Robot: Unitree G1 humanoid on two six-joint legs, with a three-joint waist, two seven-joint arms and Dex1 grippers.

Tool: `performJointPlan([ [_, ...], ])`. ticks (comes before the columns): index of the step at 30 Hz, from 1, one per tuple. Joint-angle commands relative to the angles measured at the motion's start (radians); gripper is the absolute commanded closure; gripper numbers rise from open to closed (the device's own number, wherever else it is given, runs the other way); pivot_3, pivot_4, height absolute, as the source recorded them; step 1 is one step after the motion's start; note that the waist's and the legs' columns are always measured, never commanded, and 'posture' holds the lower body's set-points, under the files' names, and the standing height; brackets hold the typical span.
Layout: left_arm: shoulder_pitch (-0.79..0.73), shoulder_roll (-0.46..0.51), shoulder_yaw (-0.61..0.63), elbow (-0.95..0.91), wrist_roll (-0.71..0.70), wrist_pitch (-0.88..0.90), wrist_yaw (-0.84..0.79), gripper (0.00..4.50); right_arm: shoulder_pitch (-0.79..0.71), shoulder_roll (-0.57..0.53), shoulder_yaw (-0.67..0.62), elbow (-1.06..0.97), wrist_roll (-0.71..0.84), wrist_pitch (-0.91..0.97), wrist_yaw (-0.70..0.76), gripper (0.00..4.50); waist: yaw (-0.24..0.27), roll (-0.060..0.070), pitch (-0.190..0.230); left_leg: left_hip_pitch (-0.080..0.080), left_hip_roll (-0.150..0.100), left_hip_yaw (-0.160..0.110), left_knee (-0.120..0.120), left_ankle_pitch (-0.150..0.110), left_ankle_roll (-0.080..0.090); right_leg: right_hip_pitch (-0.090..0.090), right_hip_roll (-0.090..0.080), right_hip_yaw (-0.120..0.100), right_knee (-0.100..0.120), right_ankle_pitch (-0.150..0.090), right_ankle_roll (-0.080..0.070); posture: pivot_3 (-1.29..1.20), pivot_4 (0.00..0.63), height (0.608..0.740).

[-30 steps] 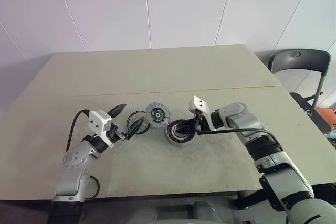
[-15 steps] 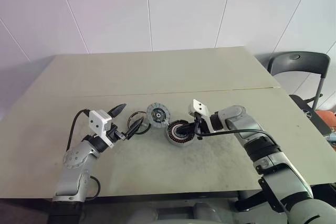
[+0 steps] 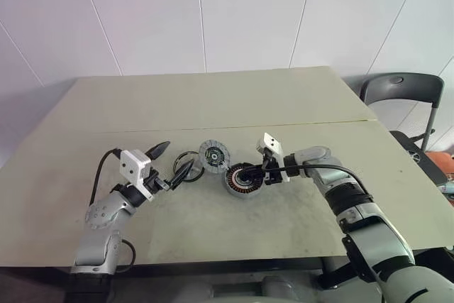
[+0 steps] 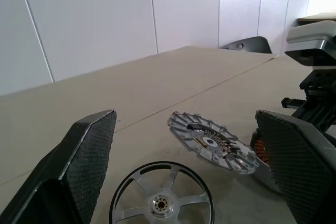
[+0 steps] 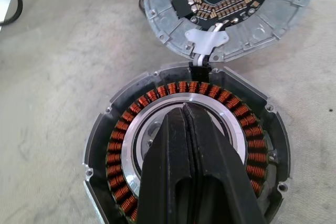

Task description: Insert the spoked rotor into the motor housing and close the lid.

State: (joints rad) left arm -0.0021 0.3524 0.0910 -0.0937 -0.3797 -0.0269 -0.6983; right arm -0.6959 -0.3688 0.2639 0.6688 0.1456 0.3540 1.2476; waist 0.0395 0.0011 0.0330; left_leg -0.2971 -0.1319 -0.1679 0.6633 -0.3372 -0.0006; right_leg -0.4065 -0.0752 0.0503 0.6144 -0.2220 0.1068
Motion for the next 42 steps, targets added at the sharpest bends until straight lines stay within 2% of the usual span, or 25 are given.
performJointPlan([
  [1, -0.01, 0.008, 0.001, -0.037, -0.004, -0.003, -0.004, 0.0, 0.009, -0.019, 0.019, 0.078, -0.064, 0.016, -0.055, 4.48, 0.0, 0.0, 0.0, 0.002, 0.0, 0.0, 0.0, 0.0, 0.0, 0.002, 0.0, 0.0, 0.0, 0.0, 0.0, 0.0, 0.0, 0.74],
  [4, -0.008, 0.009, 0.002, -0.038, -0.005, -0.002, -0.003, 0.0, 0.035, -0.031, 0.043, 0.044, -0.061, 0.026, -0.001, 4.48, 0.003, 0.002, 0.001, 0.009, 0.002, 0.001, 0.0, -0.001, -0.002, 0.008, 0.0, 0.0, 0.0, -0.002, -0.003, 0.0, 0.0, 0.74],
  [9, 0.002, 0.006, 0.017, -0.055, -0.036, 0.013, -0.004, 0.0, 0.037, 0.004, -0.071, -0.116, 0.115, 0.104, 0.086, 4.48, -0.001, 0.002, 0.001, 0.008, 0.002, 0.001, -0.001, -0.001, 0.0, 0.008, 0.0, -0.001, -0.002, -0.002, -0.002, 0.0, 0.0, 0.74],
  [14, 0.085, -0.001, 0.06, -0.132, -0.122, 0.072, 0.017, 0.0, 0.0, 0.004, -0.109, -0.166, 0.146, 0.119, 0.071, 4.48, -0.008, 0.002, 0.001, -0.015, 0.003, 0.003, -0.001, -0.001, -0.004, -0.021, 0.0, 0.0, 0.003, 0.003, -0.004, 0.0, 0.0, 0.74],
  [17, 0.136, -0.014, 0.087, -0.18, -0.188, 0.118, 0.039, 0.0, -0.015, -0.003, -0.112, -0.187, 0.151, 0.124, 0.076, 4.48, -0.002, 0.002, 0.001, -0.022, 0.006, 0.003, -0.001, 0.0, -0.009, -0.029, 0.002, 0.0, 0.002, 0.004, -0.004, 0.0, 0.0, 0.74],
  [24, 0.235, -0.072, 0.186, -0.217, -0.331, 0.265, 0.191, 0.0, -0.048, -0.065, -0.1, -0.259, 0.158, 0.127, 0.129, 4.48, 0.003, 0.002, 0.002, -0.024, 0.007, 0.003, 0.0, -0.004, -0.004, -0.029, 0.004, -0.001, -0.001, 0.004, -0.005, 0.0, 0.0, 0.74],
  [34, 0.115, -0.147, 0.199, -0.15, -0.576, 0.597, 0.406, 0.0, -0.062, -0.124, -0.106, -0.302, 0.164, 0.123, 0.157, 4.48, -0.001, 0.002, 0.002, -0.022, 0.007, 0.003, 0.001, -0.004, -0.004, -0.026, 0.004, -0.001, -0.001, 0.004, -0.005, 0.0, 0.0, 0.74],
  [42, 0.004, -0.146, 0.248, -0.037, -0.647, 0.735, 0.525, 0.0, -0.044, -0.128, -0.115, -0.329, 0.173, 0.131, 0.139, 4.48, 0.001, 0.002, 0.002, -0.023, 0.008, 0.003, 0.0, -0.003, -0.005, -0.027, 0.005, -0.001, -0.001, 0.004, -0.006, 0.0, 0.0, 0.74],
])
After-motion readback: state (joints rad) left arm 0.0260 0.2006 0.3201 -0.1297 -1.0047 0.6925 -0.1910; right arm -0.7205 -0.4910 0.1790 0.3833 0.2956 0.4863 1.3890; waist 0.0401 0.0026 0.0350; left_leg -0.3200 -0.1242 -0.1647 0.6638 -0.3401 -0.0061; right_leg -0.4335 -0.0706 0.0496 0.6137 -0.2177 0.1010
